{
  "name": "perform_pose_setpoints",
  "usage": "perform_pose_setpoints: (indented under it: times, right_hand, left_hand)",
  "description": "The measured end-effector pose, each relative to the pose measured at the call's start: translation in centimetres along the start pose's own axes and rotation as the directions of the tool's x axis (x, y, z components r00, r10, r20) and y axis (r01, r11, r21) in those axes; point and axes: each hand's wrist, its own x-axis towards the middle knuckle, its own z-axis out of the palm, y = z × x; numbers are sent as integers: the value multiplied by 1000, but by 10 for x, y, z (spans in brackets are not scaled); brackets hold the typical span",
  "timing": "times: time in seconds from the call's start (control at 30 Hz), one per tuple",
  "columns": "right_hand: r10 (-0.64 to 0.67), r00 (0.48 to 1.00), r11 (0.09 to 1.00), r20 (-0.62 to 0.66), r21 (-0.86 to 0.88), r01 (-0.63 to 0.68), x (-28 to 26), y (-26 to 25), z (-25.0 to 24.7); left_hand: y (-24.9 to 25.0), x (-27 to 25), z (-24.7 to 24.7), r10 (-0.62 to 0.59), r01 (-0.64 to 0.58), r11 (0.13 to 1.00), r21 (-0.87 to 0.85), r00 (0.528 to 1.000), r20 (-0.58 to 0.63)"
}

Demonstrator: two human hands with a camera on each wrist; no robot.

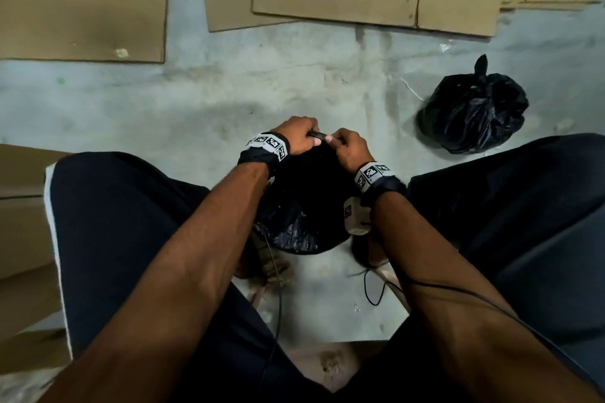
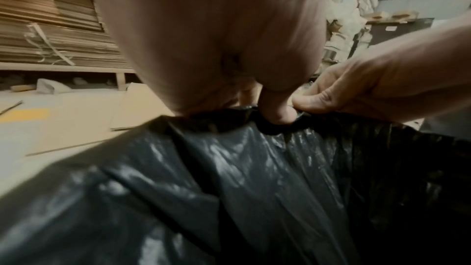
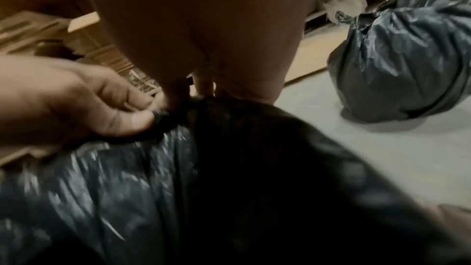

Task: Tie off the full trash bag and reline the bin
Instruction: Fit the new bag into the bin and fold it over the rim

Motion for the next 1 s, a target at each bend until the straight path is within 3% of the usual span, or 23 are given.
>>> perform_pose_setpoints:
  times: [0.17, 0.4, 0.7, 0.9, 1.0]
  right_hand:
    - [6, 1000, 984, 19, -180, -2, 19, -14, -1]
    - [-65, 996, 994, 69, -83, 70, 28, -34, -14]
    - [14, 971, 937, 241, -342, 71, 43, -41, -14]
    - [20, 961, 986, 277, -165, 27, 48, -39, -22]
    - [27, 951, 987, 307, -162, 25, 44, -37, -15]
  left_hand:
    - [-17, -6, -16, -60, 42, 986, -160, 993, -104]
    - [-42, -10, -20, -206, 190, 956, -223, 977, -54]
    - [-44, -14, -18, -244, 230, 946, -228, 969, -35]
    - [-43, -16, -22, -312, 322, 932, -167, 946, 84]
    - [-43, -18, -17, -345, 351, 921, -170, 936, 63]
